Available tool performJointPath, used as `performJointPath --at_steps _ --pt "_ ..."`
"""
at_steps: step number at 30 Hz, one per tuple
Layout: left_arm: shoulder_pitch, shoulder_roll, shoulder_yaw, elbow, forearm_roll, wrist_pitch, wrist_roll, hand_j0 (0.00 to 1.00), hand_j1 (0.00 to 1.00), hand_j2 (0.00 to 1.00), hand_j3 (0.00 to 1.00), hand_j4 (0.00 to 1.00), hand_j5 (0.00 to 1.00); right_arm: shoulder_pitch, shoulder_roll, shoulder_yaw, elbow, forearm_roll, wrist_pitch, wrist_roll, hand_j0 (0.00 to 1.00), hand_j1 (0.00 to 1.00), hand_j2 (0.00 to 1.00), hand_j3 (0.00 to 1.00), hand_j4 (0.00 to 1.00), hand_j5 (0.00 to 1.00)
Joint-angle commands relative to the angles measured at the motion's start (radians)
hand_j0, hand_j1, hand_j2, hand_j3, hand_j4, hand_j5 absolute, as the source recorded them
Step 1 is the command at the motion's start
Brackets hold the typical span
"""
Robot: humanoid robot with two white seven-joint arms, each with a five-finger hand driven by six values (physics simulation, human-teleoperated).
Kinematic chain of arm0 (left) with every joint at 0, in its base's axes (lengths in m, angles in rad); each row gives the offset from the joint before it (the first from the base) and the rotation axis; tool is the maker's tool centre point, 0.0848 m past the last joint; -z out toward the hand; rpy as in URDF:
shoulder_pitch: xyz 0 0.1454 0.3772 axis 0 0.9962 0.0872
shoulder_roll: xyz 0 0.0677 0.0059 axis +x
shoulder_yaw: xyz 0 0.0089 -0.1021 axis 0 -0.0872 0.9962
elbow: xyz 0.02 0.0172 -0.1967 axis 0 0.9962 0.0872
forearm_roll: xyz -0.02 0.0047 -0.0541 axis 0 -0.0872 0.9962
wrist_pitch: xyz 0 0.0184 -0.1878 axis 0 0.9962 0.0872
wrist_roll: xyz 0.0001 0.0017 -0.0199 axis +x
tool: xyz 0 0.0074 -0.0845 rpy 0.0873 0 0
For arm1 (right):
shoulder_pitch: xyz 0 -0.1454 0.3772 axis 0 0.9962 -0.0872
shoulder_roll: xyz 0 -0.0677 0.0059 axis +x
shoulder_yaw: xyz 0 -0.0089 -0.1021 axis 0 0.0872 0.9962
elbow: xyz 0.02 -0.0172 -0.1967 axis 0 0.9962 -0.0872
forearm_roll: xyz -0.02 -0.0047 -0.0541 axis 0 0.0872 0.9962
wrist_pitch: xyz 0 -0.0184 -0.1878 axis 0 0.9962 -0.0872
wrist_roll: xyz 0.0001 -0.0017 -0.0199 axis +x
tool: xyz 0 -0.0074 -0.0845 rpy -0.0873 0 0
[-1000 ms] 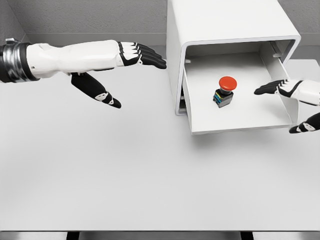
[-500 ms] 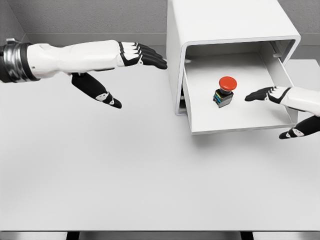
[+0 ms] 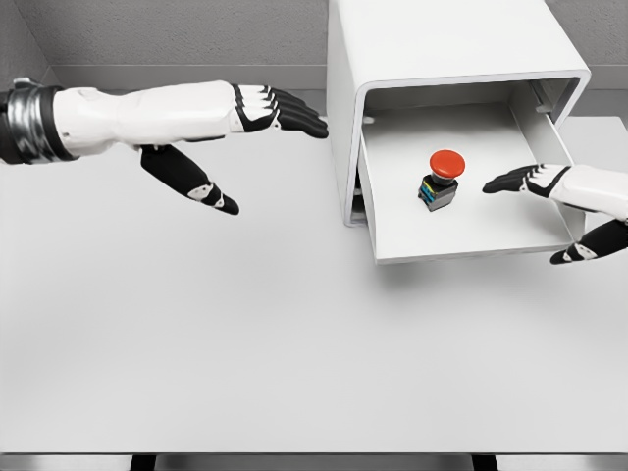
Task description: Slide open multi-storey tabletop storage cabinets and put open load switch and slide close multi-storey tabletop storage cabinets
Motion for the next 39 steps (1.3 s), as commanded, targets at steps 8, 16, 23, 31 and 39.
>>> performJointPath --at_steps 8,16,23,31,39 --pt "0.002 0.003 0.002 -0.002 0.007 0.001 0.0 1.0 1.0 1.0 1.0 1.0 1.0 -0.048 0.123 -0.006 0.102 0.074 0.002 0.003 1.0 1.0 1.0 1.0 1.0 1.0" --pt "0.017 0.009 0.004 -0.005 0.007 -0.003 0.0 1.0 1.0 1.0 1.0 1.0 1.0 -0.153 0.238 -0.005 0.239 0.148 0.002 0.004 1.0 1.0 1.0 1.0 1.0 1.0" --pt "0.015 0.009 0.005 -0.003 0.005 -0.002 0.0 1.0 1.0 1.0 1.0 1.0 1.0 -0.155 0.216 -0.012 0.222 0.141 0.002 -0.005 1.0 1.0 1.0 1.0 1.0 1.0" --pt "0.08 0.063 0.057 0.001 0.013 -0.005 0.0 1.0 1.0 1.0 1.0 1.0 1.0 -0.106 0.097 -0.012 0.009 0.135 0.002 -0.016 1.0 1.0 1.0 1.0 1.0 1.0" --pt "0.129 0.061 0.064 0.027 0.005 0.0 0.0 1.0 1.0 1.0 1.0 1.0 1.0 0.028 0.026 -0.011 -0.022 0.135 0.002 -0.016 1.0 1.0 1.0 1.0 1.0 1.0"
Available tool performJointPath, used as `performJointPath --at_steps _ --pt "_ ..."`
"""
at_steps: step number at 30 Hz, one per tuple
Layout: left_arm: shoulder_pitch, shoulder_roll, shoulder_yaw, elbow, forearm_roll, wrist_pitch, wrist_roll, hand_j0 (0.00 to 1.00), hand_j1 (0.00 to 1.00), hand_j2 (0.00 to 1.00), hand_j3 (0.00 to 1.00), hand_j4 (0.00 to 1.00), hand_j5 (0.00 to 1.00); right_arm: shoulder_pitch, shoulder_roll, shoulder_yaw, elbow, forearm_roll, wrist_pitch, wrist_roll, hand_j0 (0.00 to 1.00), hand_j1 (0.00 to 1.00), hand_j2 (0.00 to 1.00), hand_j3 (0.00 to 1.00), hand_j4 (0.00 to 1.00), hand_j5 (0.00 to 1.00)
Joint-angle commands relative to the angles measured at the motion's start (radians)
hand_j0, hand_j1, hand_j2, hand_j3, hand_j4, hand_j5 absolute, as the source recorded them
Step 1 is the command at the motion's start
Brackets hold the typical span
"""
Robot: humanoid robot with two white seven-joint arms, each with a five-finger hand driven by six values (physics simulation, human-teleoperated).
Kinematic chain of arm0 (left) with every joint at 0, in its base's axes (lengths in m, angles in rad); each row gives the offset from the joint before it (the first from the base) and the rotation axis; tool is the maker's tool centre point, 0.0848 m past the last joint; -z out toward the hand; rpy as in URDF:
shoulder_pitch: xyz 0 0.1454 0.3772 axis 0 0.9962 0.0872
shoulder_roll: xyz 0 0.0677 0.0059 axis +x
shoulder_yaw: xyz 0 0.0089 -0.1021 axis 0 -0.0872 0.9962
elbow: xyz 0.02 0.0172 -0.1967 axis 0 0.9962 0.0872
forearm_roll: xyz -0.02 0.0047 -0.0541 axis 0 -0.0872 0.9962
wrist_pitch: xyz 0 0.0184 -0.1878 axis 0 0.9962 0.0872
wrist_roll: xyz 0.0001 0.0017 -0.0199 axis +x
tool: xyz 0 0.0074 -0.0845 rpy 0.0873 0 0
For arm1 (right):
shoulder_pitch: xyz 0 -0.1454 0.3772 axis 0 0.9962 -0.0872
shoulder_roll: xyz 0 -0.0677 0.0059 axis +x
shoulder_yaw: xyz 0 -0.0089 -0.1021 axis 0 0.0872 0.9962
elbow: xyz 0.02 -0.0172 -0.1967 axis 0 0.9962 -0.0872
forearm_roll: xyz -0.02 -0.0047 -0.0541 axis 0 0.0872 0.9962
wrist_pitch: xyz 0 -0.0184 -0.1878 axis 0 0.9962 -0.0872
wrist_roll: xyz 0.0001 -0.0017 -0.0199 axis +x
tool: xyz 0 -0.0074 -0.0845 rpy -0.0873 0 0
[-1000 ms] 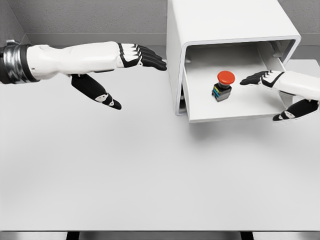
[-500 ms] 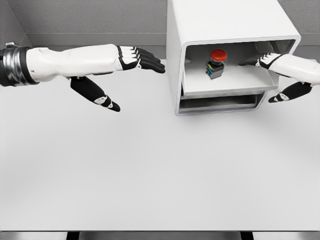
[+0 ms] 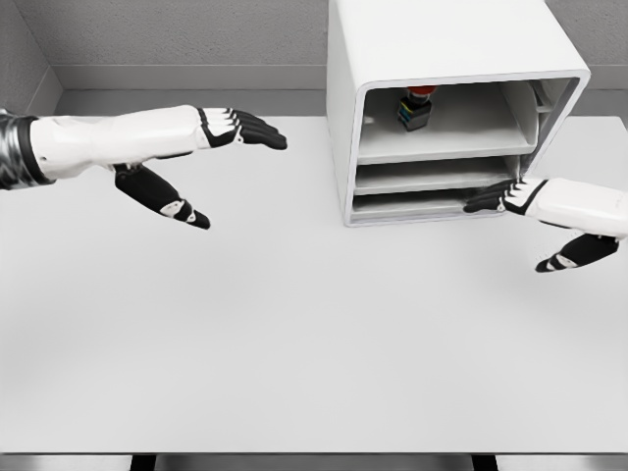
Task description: Slide open multi-storey tabletop storage cabinets and put open load switch and slide close multi-storey tabletop storage cabinets
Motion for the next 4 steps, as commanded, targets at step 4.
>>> performJointPath --at_steps 4 --pt "0.034 0.004 -0.009 0.003 0.006 0.002 0.0 1.0 1.0 1.0 1.0 1.0 1.0 0.002 0.001 0.0 -0.005 -0.006 0.002 0.012 1.0 1.0 1.0 1.0 1.0 1.0"
